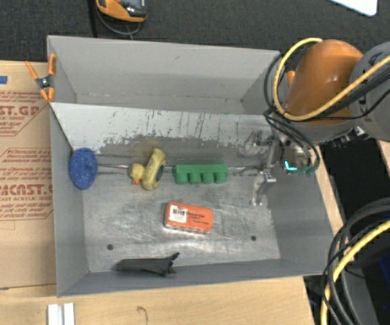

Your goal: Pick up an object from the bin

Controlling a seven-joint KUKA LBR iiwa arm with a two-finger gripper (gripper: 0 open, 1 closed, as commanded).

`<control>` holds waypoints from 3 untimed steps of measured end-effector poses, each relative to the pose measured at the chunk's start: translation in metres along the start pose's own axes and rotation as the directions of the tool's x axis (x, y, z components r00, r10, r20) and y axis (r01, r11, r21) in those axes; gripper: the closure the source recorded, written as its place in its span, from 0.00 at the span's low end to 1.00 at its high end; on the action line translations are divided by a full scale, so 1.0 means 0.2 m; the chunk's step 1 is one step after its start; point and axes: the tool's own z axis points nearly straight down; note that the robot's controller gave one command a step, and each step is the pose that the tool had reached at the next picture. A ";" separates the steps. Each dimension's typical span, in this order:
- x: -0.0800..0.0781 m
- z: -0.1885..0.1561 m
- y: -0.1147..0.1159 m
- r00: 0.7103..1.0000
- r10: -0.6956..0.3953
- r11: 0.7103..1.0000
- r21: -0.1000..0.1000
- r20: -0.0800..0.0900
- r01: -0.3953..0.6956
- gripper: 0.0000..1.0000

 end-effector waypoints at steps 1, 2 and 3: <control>-0.01 -0.02 0.00 1.000 -0.001 1.000 0.001 0.008 0.001 0.00; 0.01 0.23 0.15 0.997 0.080 0.997 -0.001 0.012 -0.080 0.00; 0.02 0.50 0.13 0.991 0.129 0.992 -0.009 0.027 -0.129 0.00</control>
Offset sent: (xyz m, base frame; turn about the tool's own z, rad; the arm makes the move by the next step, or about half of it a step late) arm -0.0056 0.0474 -0.0786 0.1256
